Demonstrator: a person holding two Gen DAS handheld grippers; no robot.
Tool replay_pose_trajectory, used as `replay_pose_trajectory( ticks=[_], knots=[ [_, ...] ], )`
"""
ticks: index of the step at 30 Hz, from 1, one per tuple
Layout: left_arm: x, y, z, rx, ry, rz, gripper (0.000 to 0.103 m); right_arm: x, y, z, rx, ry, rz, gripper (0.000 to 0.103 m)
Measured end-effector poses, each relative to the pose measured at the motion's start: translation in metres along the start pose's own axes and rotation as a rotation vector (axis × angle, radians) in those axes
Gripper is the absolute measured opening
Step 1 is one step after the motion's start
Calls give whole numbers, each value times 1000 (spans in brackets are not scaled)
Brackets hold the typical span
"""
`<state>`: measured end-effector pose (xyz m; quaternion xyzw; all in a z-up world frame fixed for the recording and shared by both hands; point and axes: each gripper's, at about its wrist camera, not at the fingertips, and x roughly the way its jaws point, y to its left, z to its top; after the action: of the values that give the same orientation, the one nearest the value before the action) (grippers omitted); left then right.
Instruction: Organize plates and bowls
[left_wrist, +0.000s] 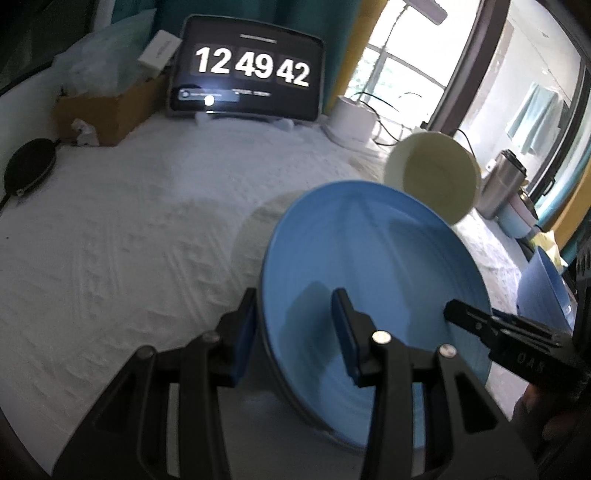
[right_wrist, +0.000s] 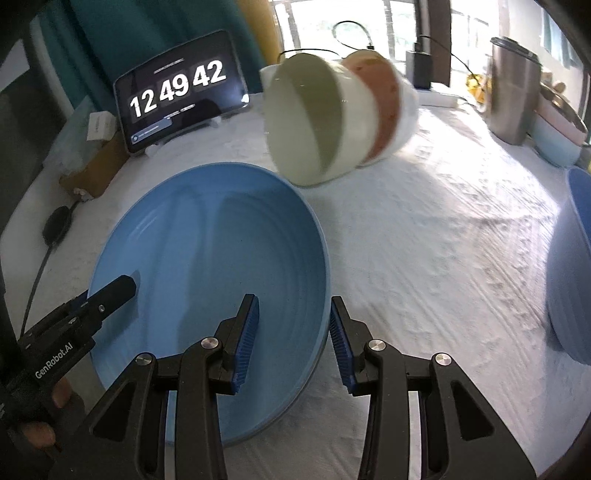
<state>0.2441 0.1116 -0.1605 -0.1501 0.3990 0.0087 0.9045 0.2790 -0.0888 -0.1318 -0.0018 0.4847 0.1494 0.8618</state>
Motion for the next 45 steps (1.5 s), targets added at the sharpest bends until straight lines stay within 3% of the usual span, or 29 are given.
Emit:
replay_pose_trajectory(
  ticks=[12,25,45],
  knots=[
    [0,12,4,-28,2,12,42,13,16,10,-24,5,21,41],
    [-26,8,9,-32,-90,108,44,-1,4,3,-18,-20,22,41],
    [-52,-103,3,144,-130,9,45,-83,-63,1,58,-196,11,41]
  ],
)
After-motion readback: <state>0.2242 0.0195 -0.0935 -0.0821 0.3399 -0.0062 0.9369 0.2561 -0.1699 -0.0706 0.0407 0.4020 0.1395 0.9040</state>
